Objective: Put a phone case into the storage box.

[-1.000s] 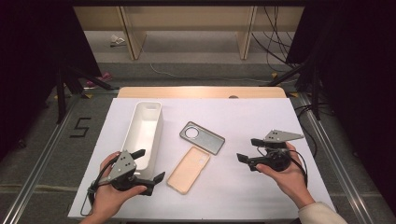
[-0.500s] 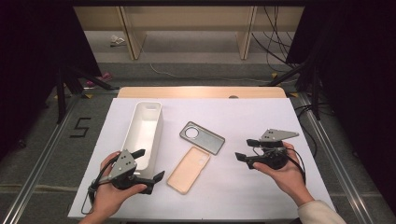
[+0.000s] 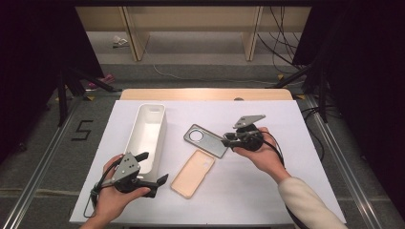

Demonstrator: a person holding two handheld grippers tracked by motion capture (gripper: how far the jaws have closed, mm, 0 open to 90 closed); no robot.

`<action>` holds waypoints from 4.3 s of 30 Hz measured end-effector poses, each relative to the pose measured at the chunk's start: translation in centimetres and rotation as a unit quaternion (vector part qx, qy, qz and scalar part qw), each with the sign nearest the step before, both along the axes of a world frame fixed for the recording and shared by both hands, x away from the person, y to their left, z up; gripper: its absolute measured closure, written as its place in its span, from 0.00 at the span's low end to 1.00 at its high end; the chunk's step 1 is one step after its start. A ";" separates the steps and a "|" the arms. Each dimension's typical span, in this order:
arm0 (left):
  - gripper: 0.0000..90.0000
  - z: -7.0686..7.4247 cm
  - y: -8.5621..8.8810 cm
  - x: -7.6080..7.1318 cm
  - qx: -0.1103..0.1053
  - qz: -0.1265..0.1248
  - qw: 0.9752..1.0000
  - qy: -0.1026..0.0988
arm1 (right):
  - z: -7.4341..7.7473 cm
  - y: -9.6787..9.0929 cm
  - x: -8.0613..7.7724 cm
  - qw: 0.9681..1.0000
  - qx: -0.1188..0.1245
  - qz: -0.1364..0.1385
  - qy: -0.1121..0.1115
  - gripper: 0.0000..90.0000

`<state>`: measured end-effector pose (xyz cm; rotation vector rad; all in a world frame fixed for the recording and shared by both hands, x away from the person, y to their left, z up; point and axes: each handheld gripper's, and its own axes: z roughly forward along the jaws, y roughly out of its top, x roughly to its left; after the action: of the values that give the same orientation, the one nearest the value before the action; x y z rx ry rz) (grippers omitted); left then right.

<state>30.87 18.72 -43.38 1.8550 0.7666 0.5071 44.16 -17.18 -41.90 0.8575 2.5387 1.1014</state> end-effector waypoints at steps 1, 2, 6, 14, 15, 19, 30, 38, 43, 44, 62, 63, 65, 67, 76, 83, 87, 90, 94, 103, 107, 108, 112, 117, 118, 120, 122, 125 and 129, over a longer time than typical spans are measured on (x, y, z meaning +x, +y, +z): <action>0.03 0.0 0.0 0.0 0.000 0.000 1.000 0.000 | 0.0 0.0 0.0 1.000 0.000 0.000 0.000 0.83; 0.03 0.0 0.0 0.0 0.000 -0.001 1.000 0.000 | -0.3 1.2 1.2 1.000 -0.021 -0.003 0.004 0.92; 0.03 0.0 -0.1 -0.1 -0.001 -0.003 1.000 0.000 | -0.8 3.0 2.9 0.999 -0.044 -0.009 0.014 0.99; 0.03 0.0 -0.1 -0.1 0.001 -0.005 1.000 0.001 | -2.9 6.5 6.2 0.995 -0.086 -0.018 0.049 1.00; 0.03 0.0 -0.2 -0.1 0.002 -0.005 1.000 0.001 | -3.2 6.7 6.5 0.994 -0.087 -0.022 0.054 1.00; 0.04 -0.1 -0.2 -0.1 0.003 -0.006 1.000 0.002 | -4.4 7.7 7.4 0.992 -0.104 -0.027 0.065 1.00; 0.04 -0.1 -0.2 -0.2 0.002 -0.007 1.000 0.001 | -5.1 7.8 9.2 0.990 -0.104 -0.060 0.078 1.00; 0.04 -0.1 -0.3 -0.2 0.002 -0.010 1.000 0.001 | -5.0 7.2 9.6 0.988 -0.100 -0.091 0.079 1.00; 0.04 -0.2 -0.4 -0.2 0.002 -0.011 1.000 0.002 | -5.1 6.3 9.8 0.985 -0.102 -0.114 0.083 1.00; 0.04 -0.1 -0.4 -0.2 0.002 -0.011 1.000 0.002 | -5.1 6.1 9.9 0.984 -0.100 -0.120 0.083 1.00; 0.05 -0.2 -0.5 -0.3 0.003 -0.013 1.000 0.003 | -4.8 1.7 10.1 0.970 -0.090 -0.200 0.105 1.00; 0.05 -0.2 -0.5 -0.3 0.003 -0.013 1.000 0.003 | -4.8 1.6 10.1 0.970 -0.089 -0.202 0.105 1.00; 0.05 -0.2 -0.5 -0.3 0.005 -0.014 1.000 0.002 | -4.8 1.1 10.0 0.967 -0.089 -0.211 0.109 1.00; 0.05 -0.2 -0.5 -0.3 0.005 -0.014 1.000 0.002 | -4.8 0.9 10.0 0.967 -0.090 -0.212 0.108 1.00; 0.05 -0.2 -0.5 -0.3 0.004 -0.015 1.000 0.002 | -4.7 0.1 8.9 0.967 -0.102 -0.206 0.113 1.00; 0.05 -0.1 -0.6 -0.3 0.005 -0.016 1.000 -0.001 | -4.5 1.1 6.8 0.973 -0.107 -0.155 0.134 1.00; 0.05 -0.1 -0.6 -0.4 0.004 -0.016 1.000 -0.001 | -4.5 2.5 5.8 0.976 -0.110 -0.122 0.145 1.00; 0.05 -0.1 -0.6 -0.4 0.004 -0.016 1.000 -0.001 | -4.5 3.6 5.2 0.977 -0.114 -0.103 0.146 1.00; 0.05 -0.1 -0.6 -0.4 0.003 -0.017 1.000 -0.002 | -4.6 4.3 5.0 0.978 -0.106 -0.097 0.149 1.00; 0.05 -0.1 -0.6 -0.3 0.005 -0.017 1.000 -0.002 | -4.8 4.6 4.8 0.980 -0.081 -0.091 0.156 1.00; 0.05 -0.1 -0.6 -0.4 0.004 -0.018 1.000 -0.001 | -5.0 4.8 4.9 0.982 -0.070 -0.086 0.155 1.00; 0.05 -0.1 -0.6 -0.4 0.004 -0.018 1.000 -0.001 | -5.0 4.8 4.9 0.982 -0.069 -0.087 0.155 1.00; 0.05 -0.1 -0.6 -0.4 0.004 -0.018 1.000 -0.001 | -5.1 4.9 4.9 0.983 -0.061 -0.079 0.154 1.00; 0.05 -0.1 -0.5 -0.4 0.002 -0.016 1.000 0.000 | -4.3 4.7 4.9 0.987 -0.058 -0.048 0.145 0.90; 0.05 -0.1 -0.5 -0.4 0.003 -0.017 1.000 0.000 | -3.9 4.7 4.9 0.988 -0.070 -0.042 0.129 0.87; 0.05 -0.1 -0.5 -0.4 0.003 -0.017 1.000 -0.001 | -3.1 4.4 4.9 0.992 -0.085 -0.018 0.096 0.75; 0.05 -0.1 -0.6 -0.4 0.003 -0.017 1.000 -0.001 | -2.3 4.2 4.9 0.991 -0.112 0.010 0.071 0.63; 0.05 -0.1 -0.6 -0.3 0.006 -0.019 1.000 -0.001 | -1.3 3.8 4.6 0.984 -0.163 0.060 0.033 0.50; 0.05 -0.1 -0.6 -0.4 0.006 -0.019 1.000 -0.002 | -0.7 3.0 4.4 0.972 -0.212 0.093 0.025 0.39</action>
<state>30.52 18.10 -43.49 1.8757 0.7261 0.4913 48.55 -14.17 -42.61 0.5488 2.7889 0.5444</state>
